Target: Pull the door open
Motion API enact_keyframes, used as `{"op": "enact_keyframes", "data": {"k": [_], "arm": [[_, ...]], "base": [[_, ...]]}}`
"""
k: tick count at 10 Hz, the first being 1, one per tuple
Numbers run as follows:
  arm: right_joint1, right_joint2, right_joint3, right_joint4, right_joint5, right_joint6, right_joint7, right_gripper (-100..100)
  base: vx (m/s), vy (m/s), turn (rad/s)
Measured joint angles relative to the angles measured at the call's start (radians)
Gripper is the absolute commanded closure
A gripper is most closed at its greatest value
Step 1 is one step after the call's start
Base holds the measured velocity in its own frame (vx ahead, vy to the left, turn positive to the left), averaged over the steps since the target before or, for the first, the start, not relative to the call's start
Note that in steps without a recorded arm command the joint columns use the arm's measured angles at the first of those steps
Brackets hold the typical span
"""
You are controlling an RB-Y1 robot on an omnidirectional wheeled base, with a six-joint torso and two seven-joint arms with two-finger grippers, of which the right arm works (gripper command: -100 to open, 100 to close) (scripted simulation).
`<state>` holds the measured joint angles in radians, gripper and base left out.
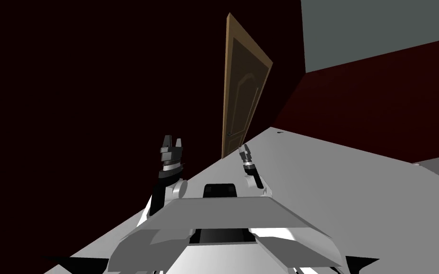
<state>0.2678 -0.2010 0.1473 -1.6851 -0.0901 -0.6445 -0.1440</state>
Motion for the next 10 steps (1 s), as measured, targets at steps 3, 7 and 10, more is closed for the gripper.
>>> {"op": "enact_keyframes", "data": {"k": [3,7,10], "arm": [[-0.03,-0.028,0.016,0.078,-0.012,-0.013,-0.009,-100],[-0.071,-0.067,0.036,0.183,-0.029,-0.028,-0.021,-100],[-0.108,-0.095,0.051,0.271,-0.042,-0.042,-0.031,-100]], "base": [[0.078,-0.071,0.114],[0.076,-0.08,0.129],[0.081,-0.072,0.131]]}}
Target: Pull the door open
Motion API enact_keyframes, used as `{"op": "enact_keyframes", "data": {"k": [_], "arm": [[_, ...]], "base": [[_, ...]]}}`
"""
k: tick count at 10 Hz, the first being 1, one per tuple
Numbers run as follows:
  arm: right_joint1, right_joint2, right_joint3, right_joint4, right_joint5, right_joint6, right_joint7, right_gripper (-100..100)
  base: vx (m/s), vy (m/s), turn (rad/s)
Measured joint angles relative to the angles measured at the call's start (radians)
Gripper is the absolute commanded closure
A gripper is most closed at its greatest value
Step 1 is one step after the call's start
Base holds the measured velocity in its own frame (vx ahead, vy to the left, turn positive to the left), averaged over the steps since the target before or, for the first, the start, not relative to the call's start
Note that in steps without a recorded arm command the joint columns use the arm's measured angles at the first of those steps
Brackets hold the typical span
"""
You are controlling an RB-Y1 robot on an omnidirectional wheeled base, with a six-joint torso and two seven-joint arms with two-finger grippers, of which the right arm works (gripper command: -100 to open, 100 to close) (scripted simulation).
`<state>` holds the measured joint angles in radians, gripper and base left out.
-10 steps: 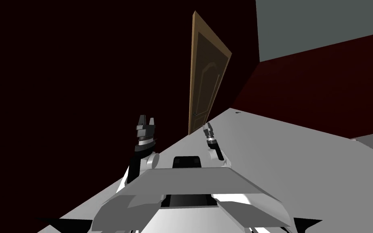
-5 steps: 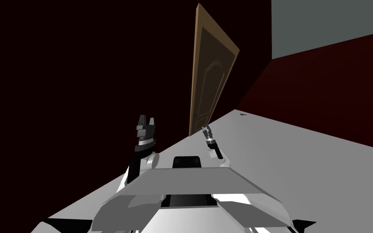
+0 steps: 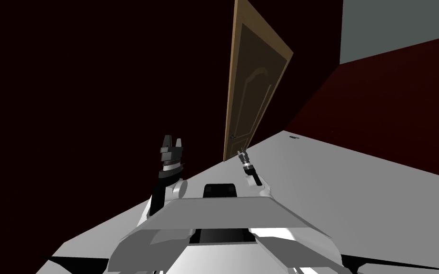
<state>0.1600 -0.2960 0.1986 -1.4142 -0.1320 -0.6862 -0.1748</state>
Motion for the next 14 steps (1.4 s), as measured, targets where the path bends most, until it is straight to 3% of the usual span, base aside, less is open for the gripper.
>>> {"op": "enact_keyframes", "data": {"k": [14], "arm": [[-0.133,-0.112,0.075,0.355,-0.05,-0.061,-0.03,-100]], "base": [[0.072,-0.086,0.116]]}}
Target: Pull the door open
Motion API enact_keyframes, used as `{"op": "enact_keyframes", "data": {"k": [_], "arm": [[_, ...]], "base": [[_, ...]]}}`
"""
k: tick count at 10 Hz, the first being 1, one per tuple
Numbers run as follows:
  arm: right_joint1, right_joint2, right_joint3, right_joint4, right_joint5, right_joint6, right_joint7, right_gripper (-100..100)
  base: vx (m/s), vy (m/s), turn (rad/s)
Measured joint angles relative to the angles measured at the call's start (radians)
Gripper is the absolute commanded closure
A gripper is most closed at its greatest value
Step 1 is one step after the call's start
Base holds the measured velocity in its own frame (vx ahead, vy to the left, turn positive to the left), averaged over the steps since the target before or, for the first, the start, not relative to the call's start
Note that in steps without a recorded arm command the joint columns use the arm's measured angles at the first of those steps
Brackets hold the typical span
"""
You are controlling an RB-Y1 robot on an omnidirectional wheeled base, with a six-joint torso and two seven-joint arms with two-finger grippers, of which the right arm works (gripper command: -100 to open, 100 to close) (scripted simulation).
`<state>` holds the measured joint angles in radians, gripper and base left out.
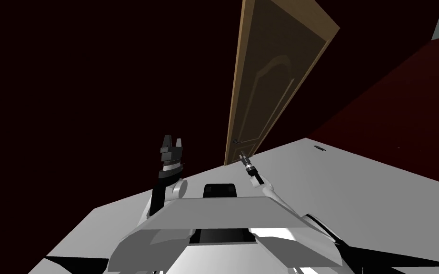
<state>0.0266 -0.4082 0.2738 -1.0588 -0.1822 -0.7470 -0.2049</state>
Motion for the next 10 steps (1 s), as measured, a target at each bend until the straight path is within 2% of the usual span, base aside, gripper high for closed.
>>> {"op": "enact_keyframes", "data": {"k": [5,10], "arm": [[-0.047,-0.038,0.023,0.111,-0.017,-0.012,-0.012,-100],[-0.076,-0.066,0.041,0.193,-0.03,-0.024,-0.018,-100]], "base": [[0.065,-0.089,0.095],[0.063,-0.079,0.077]]}}
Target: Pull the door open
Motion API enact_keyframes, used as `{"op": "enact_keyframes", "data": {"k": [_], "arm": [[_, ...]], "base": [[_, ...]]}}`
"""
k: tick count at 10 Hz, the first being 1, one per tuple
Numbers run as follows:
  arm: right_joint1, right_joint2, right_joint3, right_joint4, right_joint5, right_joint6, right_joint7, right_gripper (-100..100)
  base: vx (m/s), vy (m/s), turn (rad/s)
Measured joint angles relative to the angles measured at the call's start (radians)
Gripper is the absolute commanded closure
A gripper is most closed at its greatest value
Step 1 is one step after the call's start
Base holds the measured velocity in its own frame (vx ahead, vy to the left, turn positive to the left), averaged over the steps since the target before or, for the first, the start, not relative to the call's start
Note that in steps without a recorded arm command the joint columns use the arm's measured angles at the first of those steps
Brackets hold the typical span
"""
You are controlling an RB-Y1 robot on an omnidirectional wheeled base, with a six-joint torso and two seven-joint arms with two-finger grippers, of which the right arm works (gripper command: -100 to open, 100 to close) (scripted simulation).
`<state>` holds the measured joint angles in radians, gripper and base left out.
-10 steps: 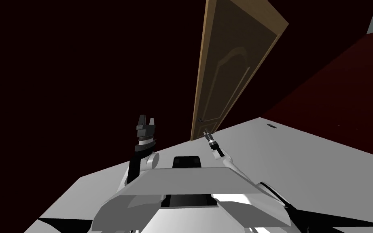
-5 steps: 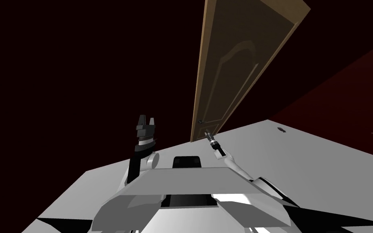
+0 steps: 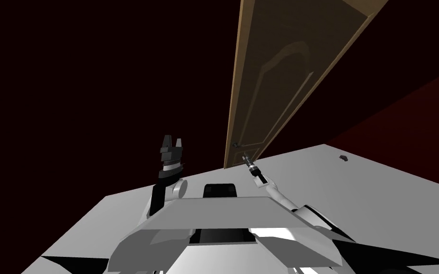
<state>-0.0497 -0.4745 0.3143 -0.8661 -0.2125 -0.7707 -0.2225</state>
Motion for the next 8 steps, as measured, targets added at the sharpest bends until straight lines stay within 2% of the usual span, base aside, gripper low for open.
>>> {"op": "enact_keyframes", "data": {"k": [1,2,3,4,5,8], "arm": [[-0.01,-0.004,0.004,0.023,-0.002,-0.006,-0.003,-100],[-0.011,-0.005,0.004,0.026,-0.002,-0.007,-0.003,-100],[-0.011,-0.011,-0.006,0.062,-0.007,-0.029,-0.011,-100],[0.008,-0.02,-0.019,0.052,-0.013,-0.035,-0.014,-100],[0.019,-0.032,-0.035,0.053,-0.021,-0.037,-0.019,-100],[0.027,-0.042,-0.057,0.08,-0.032,-0.057,-0.028,-100]], "base": [[0.026,-0.031,0.016],[0.11,0.066,0.247],[0.187,0.066,0.282],[0.206,0.081,0.23],[0.143,0.062,0.052],[0.082,0.015,0.103]]}}
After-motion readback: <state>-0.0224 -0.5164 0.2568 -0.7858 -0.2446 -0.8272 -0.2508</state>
